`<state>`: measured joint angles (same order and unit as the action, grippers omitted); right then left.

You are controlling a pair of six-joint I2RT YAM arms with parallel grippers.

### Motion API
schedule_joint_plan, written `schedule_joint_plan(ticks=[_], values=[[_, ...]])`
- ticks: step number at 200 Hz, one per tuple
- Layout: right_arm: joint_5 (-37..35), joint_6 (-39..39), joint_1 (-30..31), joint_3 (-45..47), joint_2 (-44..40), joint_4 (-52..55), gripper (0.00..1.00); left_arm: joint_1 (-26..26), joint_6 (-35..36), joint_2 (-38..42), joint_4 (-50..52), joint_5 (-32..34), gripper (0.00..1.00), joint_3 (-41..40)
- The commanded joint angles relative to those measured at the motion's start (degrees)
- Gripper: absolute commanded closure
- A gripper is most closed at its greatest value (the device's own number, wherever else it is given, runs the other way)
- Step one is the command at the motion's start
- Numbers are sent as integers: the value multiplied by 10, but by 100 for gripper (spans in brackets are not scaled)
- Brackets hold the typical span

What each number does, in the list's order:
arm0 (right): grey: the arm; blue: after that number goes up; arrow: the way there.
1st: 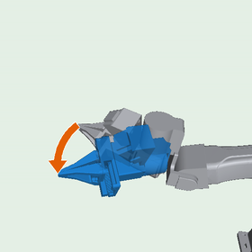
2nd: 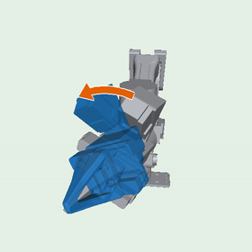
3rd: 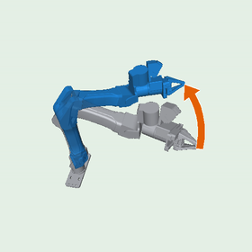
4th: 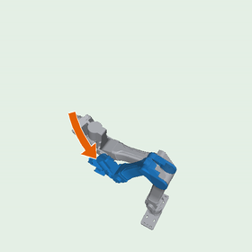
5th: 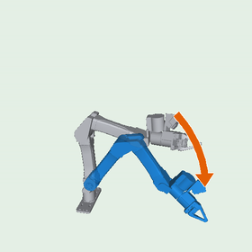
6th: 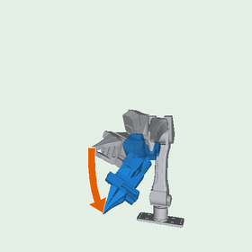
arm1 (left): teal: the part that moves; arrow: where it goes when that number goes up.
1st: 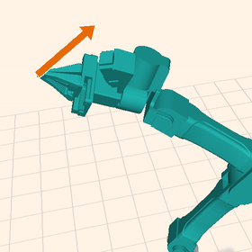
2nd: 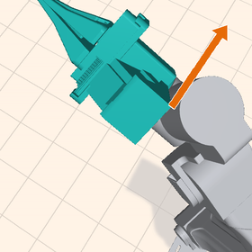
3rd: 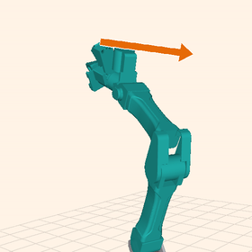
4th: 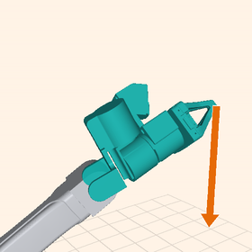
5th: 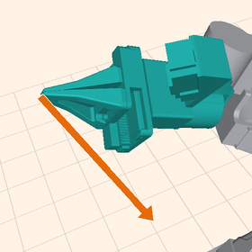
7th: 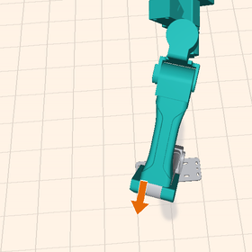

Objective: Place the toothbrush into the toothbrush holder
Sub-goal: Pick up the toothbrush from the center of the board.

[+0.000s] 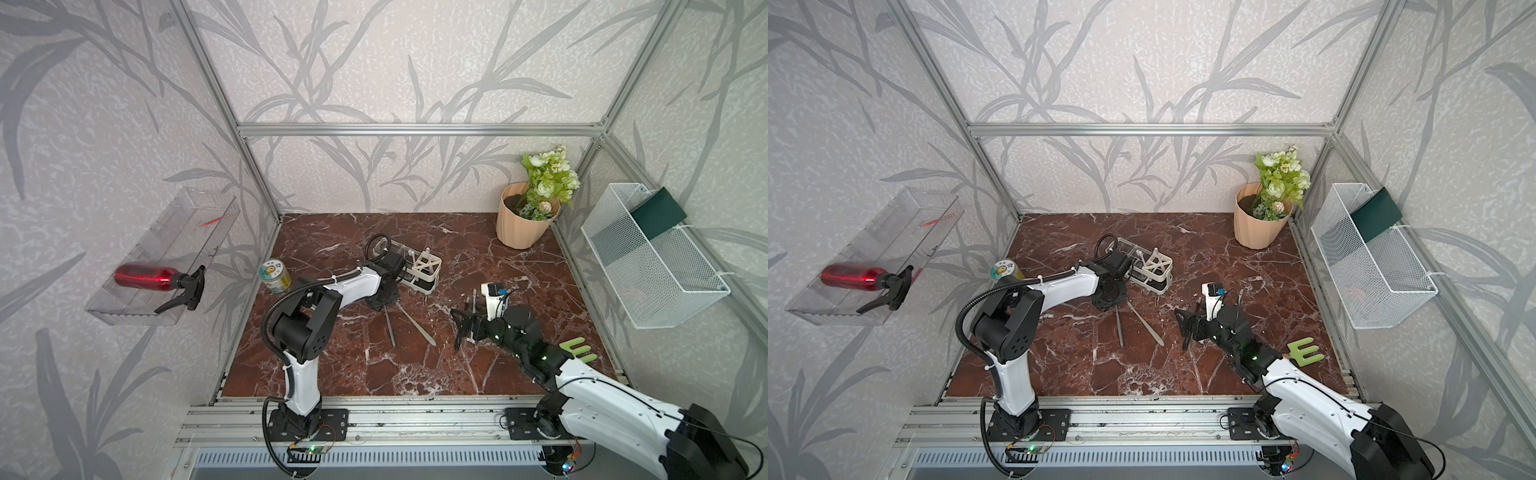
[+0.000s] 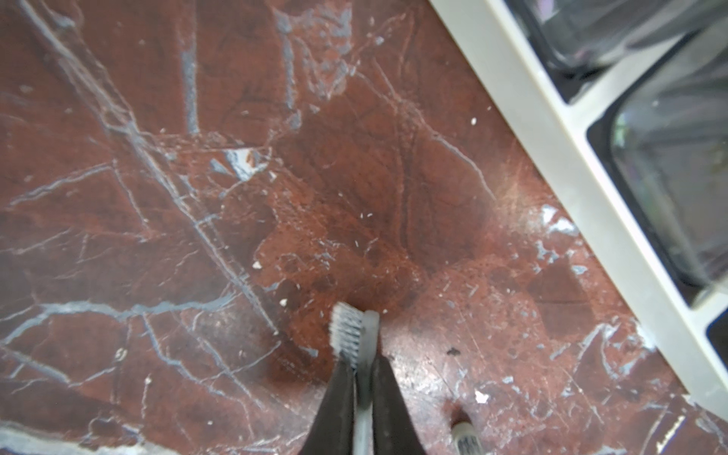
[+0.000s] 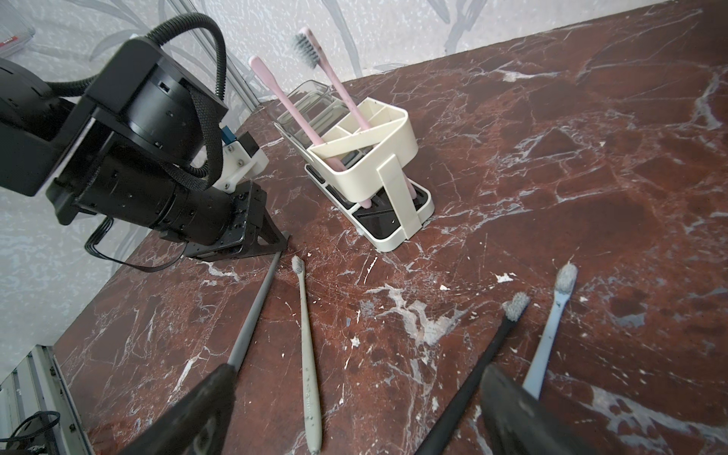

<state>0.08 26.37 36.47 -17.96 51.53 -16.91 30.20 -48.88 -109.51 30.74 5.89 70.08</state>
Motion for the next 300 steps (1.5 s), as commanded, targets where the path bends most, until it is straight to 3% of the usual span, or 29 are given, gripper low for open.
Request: schedule_joint_plan(ticks=[1,50,85,169,219,300], values=[[1,1,-1,-19,-8,-15,4,-5,-5,-26,14,1,93,-7],[2,0,-1,-20,-10,-13,4,-4,-1,12,21,0,100,-16],[19,0,-2,-21,2,-22,4,-4,-2,53,22,-4,100,-33],[143,-5,7,-50,104,-75,4,-4,-14,125,5,-20,100,-64],[178,-26,57,-84,178,-92,4,7,-32,163,-6,-37,100,-72],[243,-5,129,-137,311,-145,19,60,-60,212,-2,1,100,-55]])
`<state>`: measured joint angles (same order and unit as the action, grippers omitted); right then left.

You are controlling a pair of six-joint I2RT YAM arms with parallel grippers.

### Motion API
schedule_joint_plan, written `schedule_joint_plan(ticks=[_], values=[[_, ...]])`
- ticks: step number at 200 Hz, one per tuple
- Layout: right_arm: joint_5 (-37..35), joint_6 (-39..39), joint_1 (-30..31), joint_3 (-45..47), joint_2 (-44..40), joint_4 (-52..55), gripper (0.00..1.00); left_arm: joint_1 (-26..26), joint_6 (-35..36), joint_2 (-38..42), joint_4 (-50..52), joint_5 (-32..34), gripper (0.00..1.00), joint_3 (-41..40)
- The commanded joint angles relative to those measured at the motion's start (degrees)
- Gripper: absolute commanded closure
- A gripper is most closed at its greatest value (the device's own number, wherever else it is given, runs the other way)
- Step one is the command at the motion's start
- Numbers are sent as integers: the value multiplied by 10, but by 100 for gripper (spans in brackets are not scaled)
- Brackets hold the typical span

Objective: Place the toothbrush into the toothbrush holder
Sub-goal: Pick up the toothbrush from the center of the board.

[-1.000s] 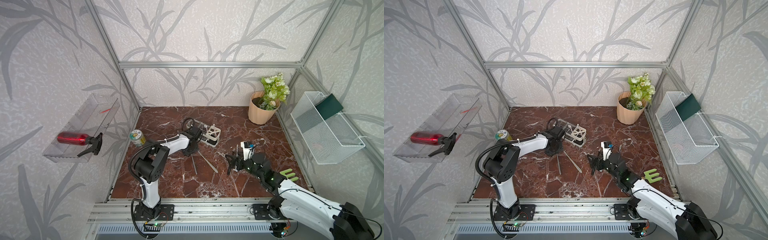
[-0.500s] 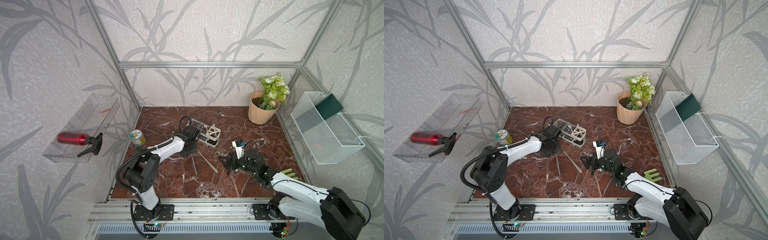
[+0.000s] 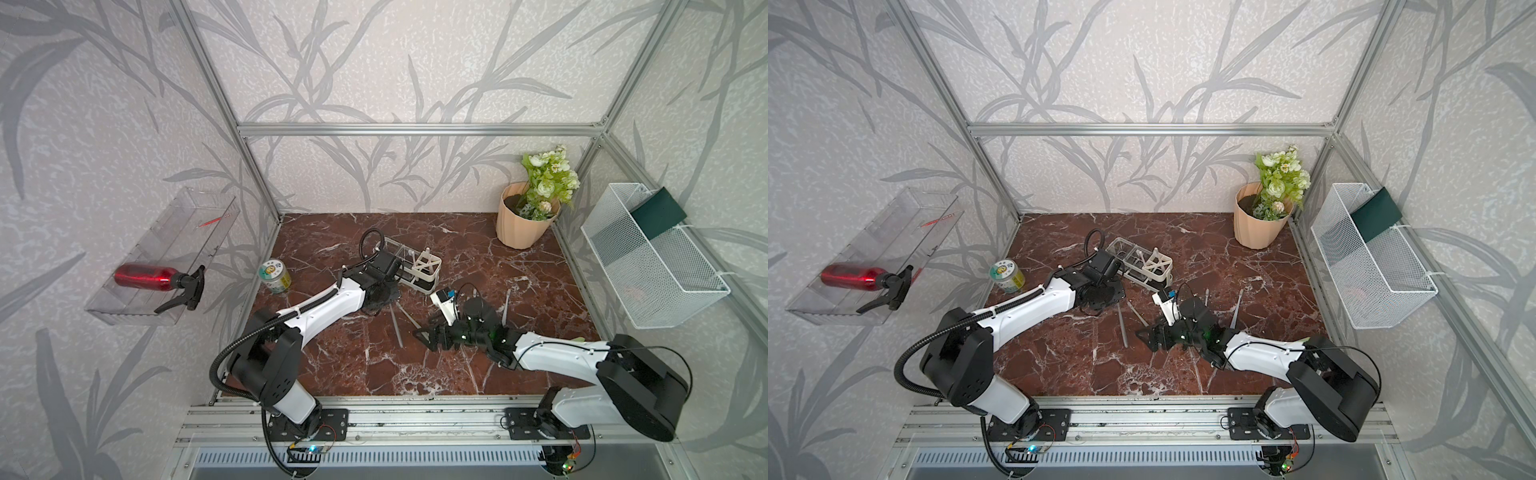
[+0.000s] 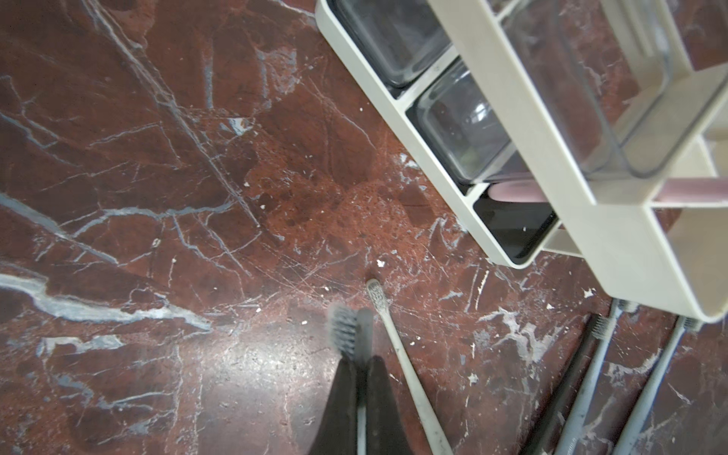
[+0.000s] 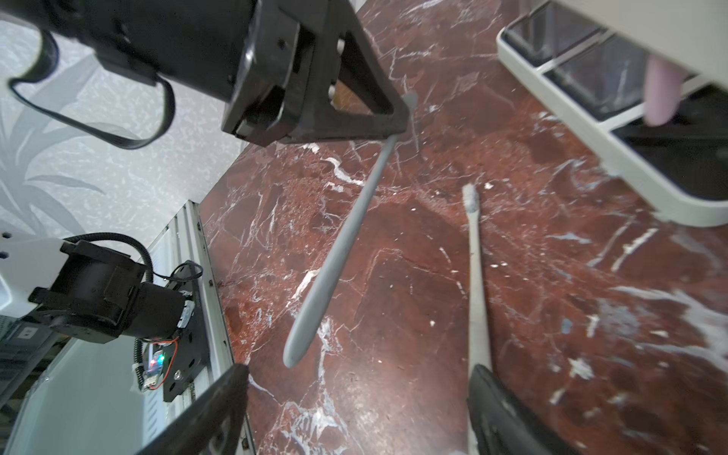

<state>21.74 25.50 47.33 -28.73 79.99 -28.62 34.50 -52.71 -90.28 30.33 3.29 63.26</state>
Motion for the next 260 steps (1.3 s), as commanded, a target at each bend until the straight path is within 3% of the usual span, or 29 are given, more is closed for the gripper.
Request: schedule_joint_plan(ticks=[1,94,180,260], values=[[27,5,21,-31,28,-27,19,17,-22,20,3,28,100,13],[50,15,24,-60,75,-14,48,36,-35,52,-8,57,100,15],[64,17,24,-72,90,-6,69,37,-37,63,-10,67,100,13],[69,17,24,-78,95,3,70,37,-45,75,-31,64,100,-1]])
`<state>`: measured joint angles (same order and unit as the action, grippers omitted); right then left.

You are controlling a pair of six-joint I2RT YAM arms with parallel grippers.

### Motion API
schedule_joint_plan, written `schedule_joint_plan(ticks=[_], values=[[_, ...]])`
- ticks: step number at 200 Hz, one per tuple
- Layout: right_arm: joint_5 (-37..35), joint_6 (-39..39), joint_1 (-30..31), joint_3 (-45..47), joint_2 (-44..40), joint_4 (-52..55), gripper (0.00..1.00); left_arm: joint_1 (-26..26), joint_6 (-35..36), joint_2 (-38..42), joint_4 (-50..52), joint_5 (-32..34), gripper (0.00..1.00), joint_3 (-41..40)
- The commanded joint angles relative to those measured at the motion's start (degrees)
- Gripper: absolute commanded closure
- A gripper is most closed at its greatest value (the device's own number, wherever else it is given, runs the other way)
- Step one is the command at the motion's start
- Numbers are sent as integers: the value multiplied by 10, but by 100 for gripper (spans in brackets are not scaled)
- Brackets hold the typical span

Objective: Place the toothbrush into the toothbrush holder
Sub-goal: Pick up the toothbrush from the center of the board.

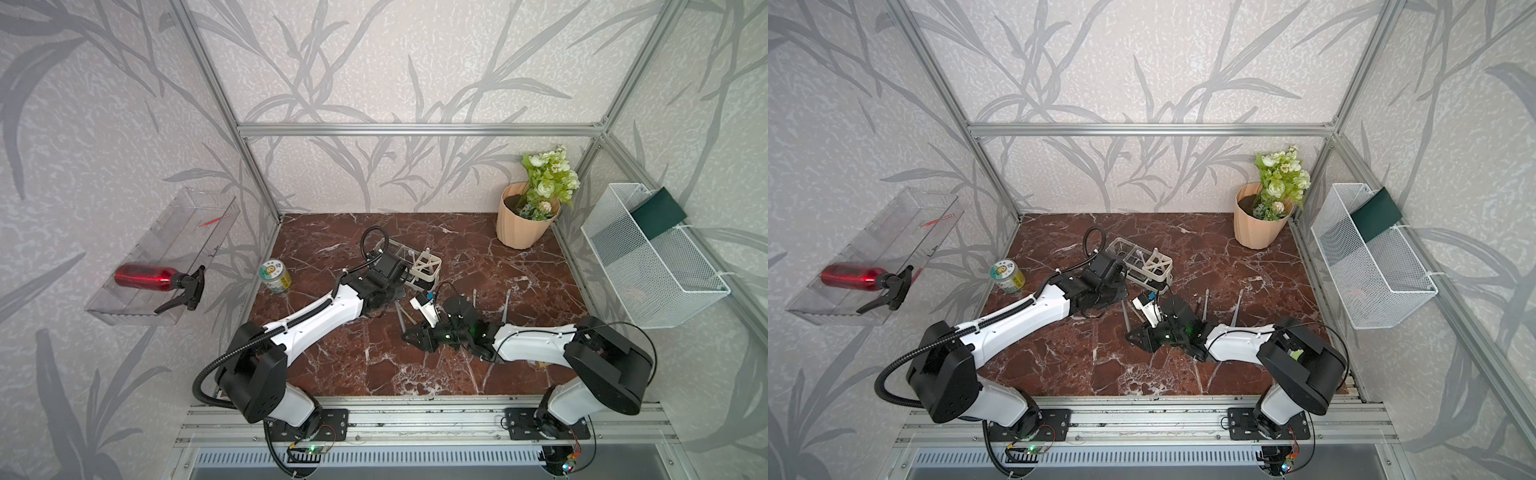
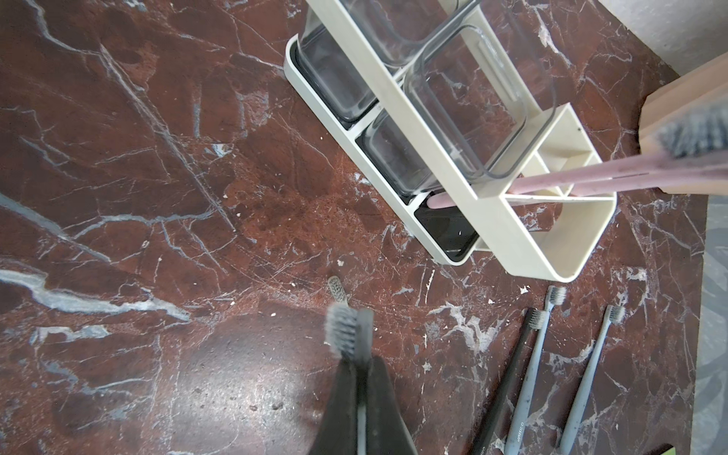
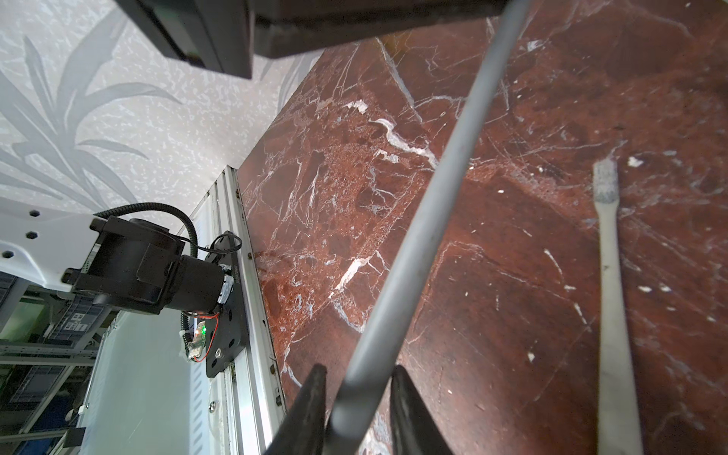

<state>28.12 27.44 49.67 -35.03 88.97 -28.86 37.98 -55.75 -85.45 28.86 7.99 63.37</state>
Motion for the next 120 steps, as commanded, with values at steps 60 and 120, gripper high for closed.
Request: schedule_joint_plan(ticks=[60,120], values=[[-1,-7,1,-17,1,15,79,2,-14,29,-20,15,100,-3],[-6,-9,1,-18,-2,20,86,2,-14,22,-24,4,100,-5]])
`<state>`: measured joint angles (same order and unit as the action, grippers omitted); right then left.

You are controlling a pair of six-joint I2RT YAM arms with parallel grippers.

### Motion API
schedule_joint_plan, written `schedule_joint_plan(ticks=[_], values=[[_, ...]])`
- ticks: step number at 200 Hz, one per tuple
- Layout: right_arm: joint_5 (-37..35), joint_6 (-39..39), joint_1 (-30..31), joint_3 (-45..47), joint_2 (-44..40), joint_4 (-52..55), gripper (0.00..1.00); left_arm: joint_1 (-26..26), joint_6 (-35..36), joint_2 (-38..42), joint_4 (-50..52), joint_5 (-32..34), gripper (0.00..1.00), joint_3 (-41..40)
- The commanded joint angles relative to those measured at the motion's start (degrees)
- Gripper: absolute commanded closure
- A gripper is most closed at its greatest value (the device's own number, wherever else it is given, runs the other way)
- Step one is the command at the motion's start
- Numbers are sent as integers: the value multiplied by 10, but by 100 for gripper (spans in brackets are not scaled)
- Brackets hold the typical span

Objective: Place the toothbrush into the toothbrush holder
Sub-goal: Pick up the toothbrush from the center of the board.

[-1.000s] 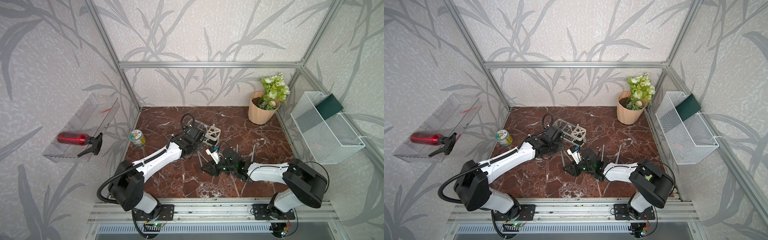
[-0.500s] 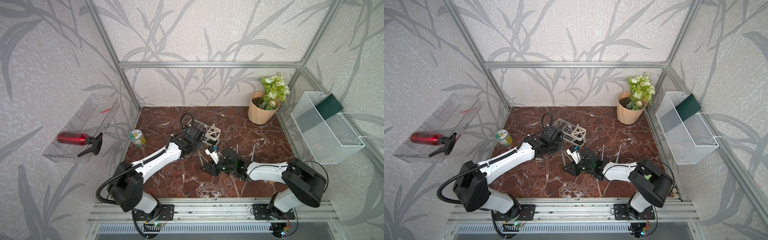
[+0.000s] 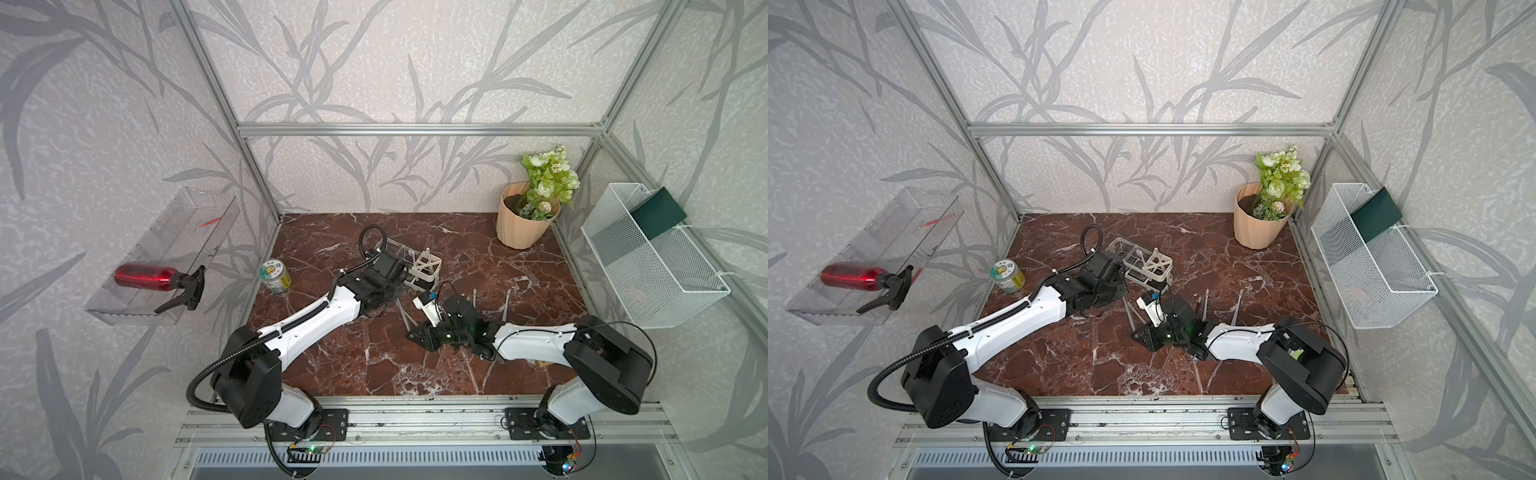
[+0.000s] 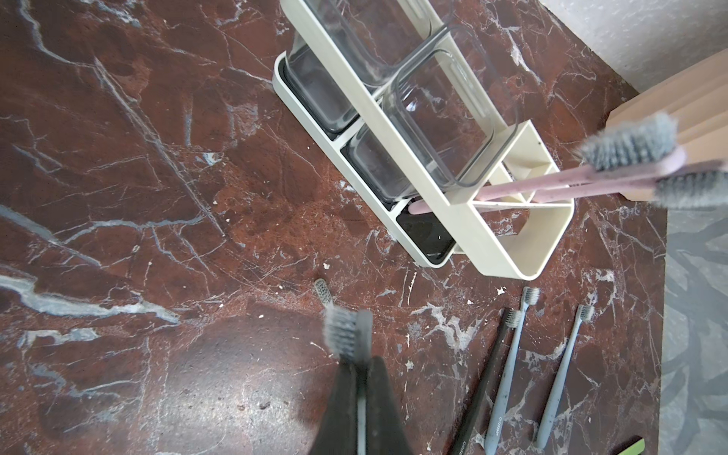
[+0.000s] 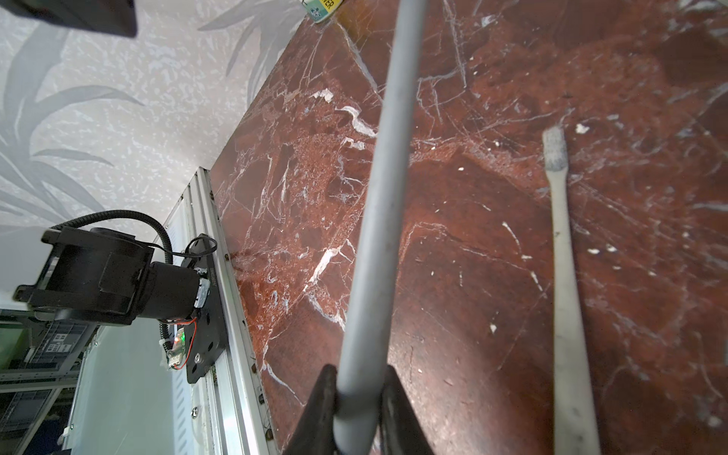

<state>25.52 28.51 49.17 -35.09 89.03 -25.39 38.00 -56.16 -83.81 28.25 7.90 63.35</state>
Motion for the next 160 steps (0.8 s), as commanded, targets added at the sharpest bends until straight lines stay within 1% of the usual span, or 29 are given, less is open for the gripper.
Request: schedule_joint_plan(ticks=[1,23,48,67,92,104,129,146,160], values=[[20,-19,6,-17,-3,-15,86,1,-10,6,-18,5,100,-5],[20,-20,6,-17,-4,-15,90,2,-10,4,-20,1,100,-4],[20,-22,6,-15,-8,-15,92,2,-11,1,-24,-6,96,-5],[20,-23,6,-14,-10,-16,94,2,-12,-3,-24,-9,89,-5],[20,-23,5,-14,-11,-15,96,2,-12,-3,-24,-10,84,-5],[21,-24,6,-14,-11,-15,97,2,-12,-2,-23,-12,78,-4],[19,-25,5,-15,-13,-12,99,1,-3,1,-17,-8,59,6],[17,-29,5,-14,-17,-6,100,-1,7,8,-1,7,54,18],[11,-32,4,-14,-23,-2,100,-11,14,8,46,16,54,45]])
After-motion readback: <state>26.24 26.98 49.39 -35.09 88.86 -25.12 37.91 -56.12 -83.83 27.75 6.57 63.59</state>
